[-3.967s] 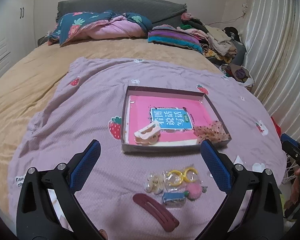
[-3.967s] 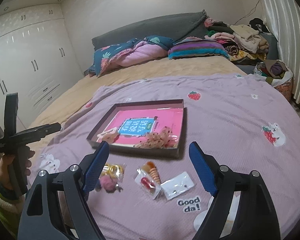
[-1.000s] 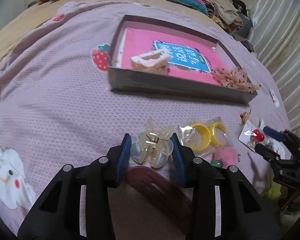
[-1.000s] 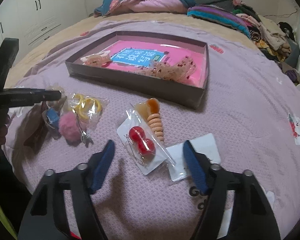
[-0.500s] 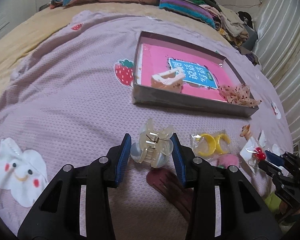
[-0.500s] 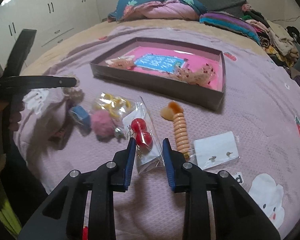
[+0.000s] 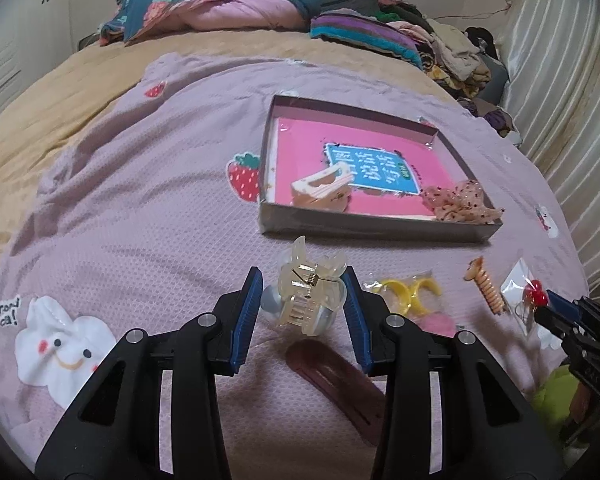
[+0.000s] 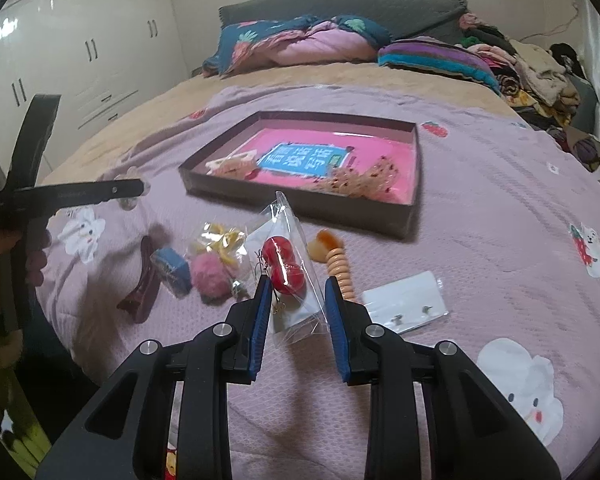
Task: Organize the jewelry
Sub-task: 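Carry the pearl claw clip and earring packet over the brown tray with both tools, then open the left tool over the book while the right tool releases the earring packet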
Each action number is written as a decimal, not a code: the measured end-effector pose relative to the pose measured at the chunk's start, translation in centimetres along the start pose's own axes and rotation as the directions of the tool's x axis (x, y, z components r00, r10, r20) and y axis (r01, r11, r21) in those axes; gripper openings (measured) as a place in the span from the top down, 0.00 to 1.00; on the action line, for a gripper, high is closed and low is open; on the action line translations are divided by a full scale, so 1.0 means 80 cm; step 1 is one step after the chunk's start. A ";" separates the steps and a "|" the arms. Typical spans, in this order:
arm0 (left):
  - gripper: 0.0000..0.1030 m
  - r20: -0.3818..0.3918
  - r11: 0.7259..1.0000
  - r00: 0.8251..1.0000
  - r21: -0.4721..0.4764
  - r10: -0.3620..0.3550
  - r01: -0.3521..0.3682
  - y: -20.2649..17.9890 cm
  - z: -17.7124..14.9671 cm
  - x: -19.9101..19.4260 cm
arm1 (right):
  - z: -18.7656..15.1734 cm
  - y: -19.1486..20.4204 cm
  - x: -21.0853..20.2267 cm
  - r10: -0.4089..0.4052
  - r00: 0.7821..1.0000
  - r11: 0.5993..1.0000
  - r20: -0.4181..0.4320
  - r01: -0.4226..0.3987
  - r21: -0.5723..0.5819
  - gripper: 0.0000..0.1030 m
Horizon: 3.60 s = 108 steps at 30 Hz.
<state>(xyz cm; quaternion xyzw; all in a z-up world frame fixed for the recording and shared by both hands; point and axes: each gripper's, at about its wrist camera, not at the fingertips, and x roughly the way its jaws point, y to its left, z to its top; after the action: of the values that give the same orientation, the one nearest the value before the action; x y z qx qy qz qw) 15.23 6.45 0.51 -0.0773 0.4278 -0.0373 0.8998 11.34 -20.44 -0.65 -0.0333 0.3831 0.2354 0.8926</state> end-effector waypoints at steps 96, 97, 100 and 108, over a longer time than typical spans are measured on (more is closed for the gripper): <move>0.14 -0.103 0.991 0.992 0.101 -0.072 0.082 -0.081 0.087 0.131 | 0.131 -0.106 0.170 -0.104 0.993 0.975 -0.055 0.113 0.193 0.66; 0.13 -0.102 0.992 0.992 0.097 -0.067 0.077 -0.079 0.086 0.129 | 0.130 -0.106 0.169 -0.102 0.993 0.974 -0.053 0.111 0.196 0.62; 0.11 -0.094 0.994 0.994 0.082 -0.058 0.066 -0.072 0.085 0.121 | 0.127 -0.104 0.156 -0.104 0.994 0.973 -0.033 0.109 0.205 0.52; 0.09 -0.070 0.998 0.996 0.046 -0.048 0.051 -0.064 0.081 0.099 | 0.122 -0.100 0.107 -0.116 0.993 0.971 0.028 0.107 0.213 0.23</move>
<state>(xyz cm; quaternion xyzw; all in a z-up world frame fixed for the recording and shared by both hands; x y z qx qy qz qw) 25.24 1.01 -0.60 -0.0650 0.4556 -0.0724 0.8848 26.55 -21.82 -0.70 0.0451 0.3855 0.1433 0.9104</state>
